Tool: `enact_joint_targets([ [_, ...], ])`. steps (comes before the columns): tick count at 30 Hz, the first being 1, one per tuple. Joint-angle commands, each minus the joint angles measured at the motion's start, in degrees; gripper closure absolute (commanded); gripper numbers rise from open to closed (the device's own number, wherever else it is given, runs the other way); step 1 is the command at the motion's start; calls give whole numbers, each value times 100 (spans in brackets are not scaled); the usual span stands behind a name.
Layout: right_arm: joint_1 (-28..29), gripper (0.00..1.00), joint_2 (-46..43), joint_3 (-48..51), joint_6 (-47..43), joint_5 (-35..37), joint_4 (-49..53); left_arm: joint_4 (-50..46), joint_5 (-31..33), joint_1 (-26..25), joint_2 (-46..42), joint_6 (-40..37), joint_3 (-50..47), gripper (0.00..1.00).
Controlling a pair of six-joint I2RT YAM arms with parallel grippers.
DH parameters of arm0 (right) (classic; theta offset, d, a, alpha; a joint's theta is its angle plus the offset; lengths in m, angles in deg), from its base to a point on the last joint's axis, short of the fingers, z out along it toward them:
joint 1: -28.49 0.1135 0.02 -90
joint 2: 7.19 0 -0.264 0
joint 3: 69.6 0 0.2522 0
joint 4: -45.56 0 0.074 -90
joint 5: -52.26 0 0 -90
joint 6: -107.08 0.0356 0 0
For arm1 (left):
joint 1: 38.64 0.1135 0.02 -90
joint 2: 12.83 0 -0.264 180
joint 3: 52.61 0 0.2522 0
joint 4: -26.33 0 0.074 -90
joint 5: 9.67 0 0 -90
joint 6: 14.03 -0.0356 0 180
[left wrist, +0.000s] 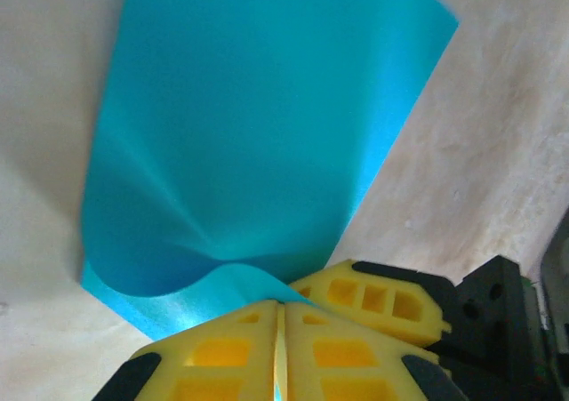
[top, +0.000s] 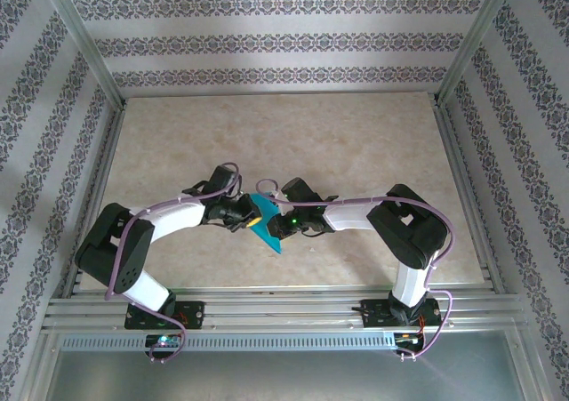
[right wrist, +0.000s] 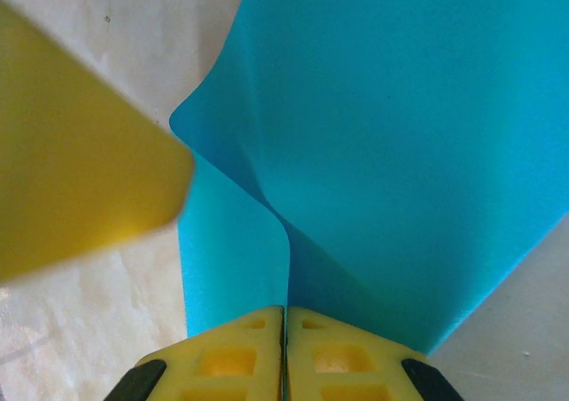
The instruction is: Fold a paper plane with a square sheet of paper (pick it up from the middle)
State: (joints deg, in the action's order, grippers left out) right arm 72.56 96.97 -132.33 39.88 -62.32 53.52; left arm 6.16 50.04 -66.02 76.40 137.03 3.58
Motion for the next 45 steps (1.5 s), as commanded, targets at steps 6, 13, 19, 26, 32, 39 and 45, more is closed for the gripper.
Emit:
enact_joint_targets([
  [6,-52,89,223,81,67,76,176,736,4,-297,353,605,-197,91],
  [13,-57,88,258,67,83,94,194,525,204,-317,244,610,-407,92],
  [19,-65,89,302,54,80,72,220,373,327,-318,28,605,-464,92],
  [26,-66,89,318,28,83,78,236,247,389,-314,-54,543,-394,91],
  [32,-61,89,359,19,92,69,246,301,431,-313,32,573,-549,92],
  [39,-65,89,368,2,87,64,273,350,438,-319,168,530,-584,92],
  [45,-65,88,334,2,105,64,273,361,461,-314,251,515,-604,92],
])
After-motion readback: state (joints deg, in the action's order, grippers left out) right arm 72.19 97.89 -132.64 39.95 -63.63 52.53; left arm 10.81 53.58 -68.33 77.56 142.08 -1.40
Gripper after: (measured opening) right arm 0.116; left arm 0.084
